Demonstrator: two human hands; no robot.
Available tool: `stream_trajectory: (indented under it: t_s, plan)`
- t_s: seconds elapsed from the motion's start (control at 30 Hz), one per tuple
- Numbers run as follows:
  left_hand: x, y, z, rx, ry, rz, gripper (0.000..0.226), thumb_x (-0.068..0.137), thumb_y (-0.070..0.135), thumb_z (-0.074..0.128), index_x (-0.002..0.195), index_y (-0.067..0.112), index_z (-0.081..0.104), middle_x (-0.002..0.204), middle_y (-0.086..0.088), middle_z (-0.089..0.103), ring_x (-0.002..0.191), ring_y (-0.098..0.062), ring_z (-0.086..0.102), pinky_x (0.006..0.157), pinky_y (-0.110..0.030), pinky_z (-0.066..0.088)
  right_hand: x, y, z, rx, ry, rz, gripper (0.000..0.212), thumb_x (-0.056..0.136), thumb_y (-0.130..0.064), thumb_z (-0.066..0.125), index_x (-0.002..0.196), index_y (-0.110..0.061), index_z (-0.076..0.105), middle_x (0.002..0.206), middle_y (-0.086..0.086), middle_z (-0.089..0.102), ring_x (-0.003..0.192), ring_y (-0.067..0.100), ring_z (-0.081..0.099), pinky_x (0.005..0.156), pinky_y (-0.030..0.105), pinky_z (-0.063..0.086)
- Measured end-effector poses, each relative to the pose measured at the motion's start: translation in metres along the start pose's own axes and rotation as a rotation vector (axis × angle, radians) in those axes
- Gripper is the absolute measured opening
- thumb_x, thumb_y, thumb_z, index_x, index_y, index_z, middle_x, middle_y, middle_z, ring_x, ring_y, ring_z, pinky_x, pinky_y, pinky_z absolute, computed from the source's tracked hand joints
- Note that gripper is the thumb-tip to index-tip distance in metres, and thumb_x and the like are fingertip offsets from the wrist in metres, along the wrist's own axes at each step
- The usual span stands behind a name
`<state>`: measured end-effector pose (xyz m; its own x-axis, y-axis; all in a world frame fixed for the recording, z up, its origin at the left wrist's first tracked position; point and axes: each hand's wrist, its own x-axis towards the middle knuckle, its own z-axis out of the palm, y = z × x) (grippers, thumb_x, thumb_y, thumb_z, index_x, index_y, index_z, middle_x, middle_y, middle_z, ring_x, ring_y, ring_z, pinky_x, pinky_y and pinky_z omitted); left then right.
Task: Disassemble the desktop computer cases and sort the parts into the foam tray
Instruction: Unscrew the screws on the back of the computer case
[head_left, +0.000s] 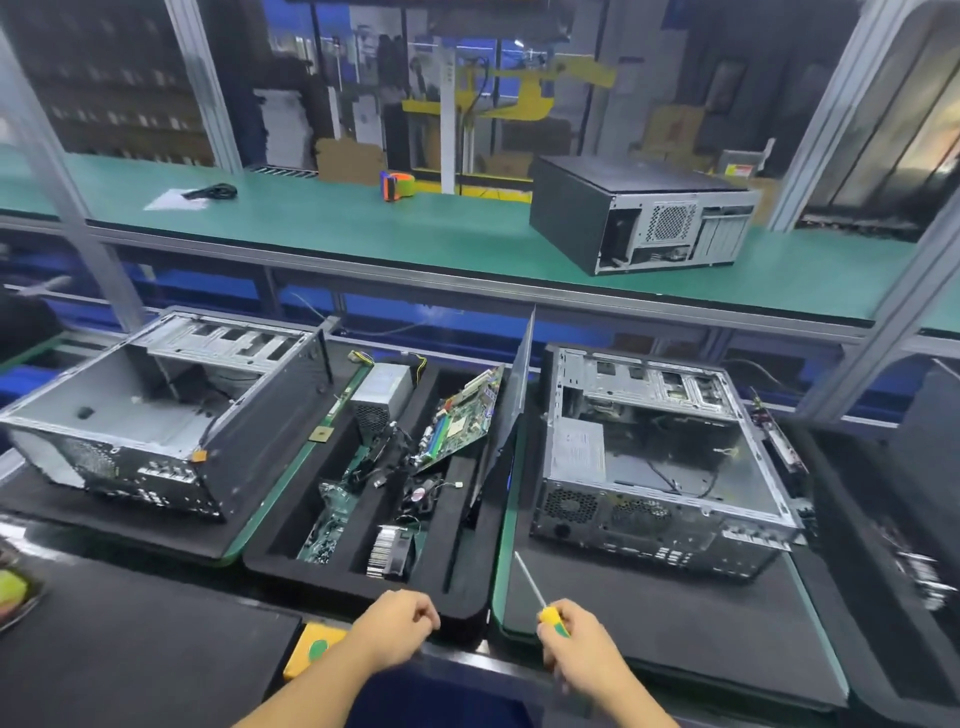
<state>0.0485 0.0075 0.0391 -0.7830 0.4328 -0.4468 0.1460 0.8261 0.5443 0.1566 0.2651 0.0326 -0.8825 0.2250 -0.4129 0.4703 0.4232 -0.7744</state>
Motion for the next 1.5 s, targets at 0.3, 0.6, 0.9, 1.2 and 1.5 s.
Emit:
stream_trajectory:
  t_s: [0.3,0.6,0.9,1.2,1.5]
  plan:
    - [-0.002,-0.011,-0.018,-0.034,0.044,-0.015,0.023,0.089,0.017,0.049,0.088,0.033,0.065,0.086,0.009,0.071,0.052,0.001,0.052,0.050,-0.011,0.038,0.010,-0.011,0.015,0.021,0.010,0.016,0.011,0.089,-0.029,0.053,0.090,-0.022,0.061,0.060,-0.003,0.065,0.045,0.011,0.050,0.045,0.021,0.041]
    - [0.005,-0.013,-0.013,-0.131,0.002,-0.016,0.027,0.090,0.009,0.045,0.088,0.024,0.066,0.084,0.003,0.072,0.061,-0.010,0.056,0.056,-0.020,0.046,0.005,-0.021,0.019,0.075,-0.002,0.064,0.015,0.084,-0.032,0.050,0.090,-0.023,0.060,0.060,-0.005,0.062,0.047,0.014,0.048,0.045,0.024,0.040]
    - [0.010,-0.008,-0.009,-0.097,-0.026,0.010,0.029,0.091,0.012,0.044,0.086,0.030,0.065,0.082,0.005,0.074,0.057,-0.006,0.056,0.053,-0.021,0.048,-0.001,-0.014,0.016,0.098,0.029,0.091,0.017,0.085,-0.033,0.052,0.092,-0.021,0.061,0.062,-0.004,0.063,0.050,0.014,0.049,0.047,0.026,0.043]
    - [0.005,0.009,-0.003,-0.063,-0.098,0.056,0.027,0.092,0.016,0.045,0.089,0.033,0.065,0.074,0.009,0.071,0.059,0.000,0.059,0.053,-0.011,0.043,-0.002,-0.016,0.017,0.078,0.023,0.089,0.013,0.090,-0.029,0.052,0.095,-0.020,0.061,0.065,-0.004,0.063,0.055,0.015,0.049,0.049,0.027,0.045]
    - [0.010,0.001,-0.006,-0.044,-0.084,0.033,0.027,0.092,0.015,0.045,0.093,0.031,0.067,0.070,0.011,0.072,0.050,0.003,0.054,0.054,-0.013,0.043,-0.008,-0.017,0.016,0.106,0.029,0.087,0.012,0.092,-0.029,0.052,0.095,-0.020,0.060,0.068,-0.001,0.063,0.052,0.015,0.050,0.048,0.027,0.045]
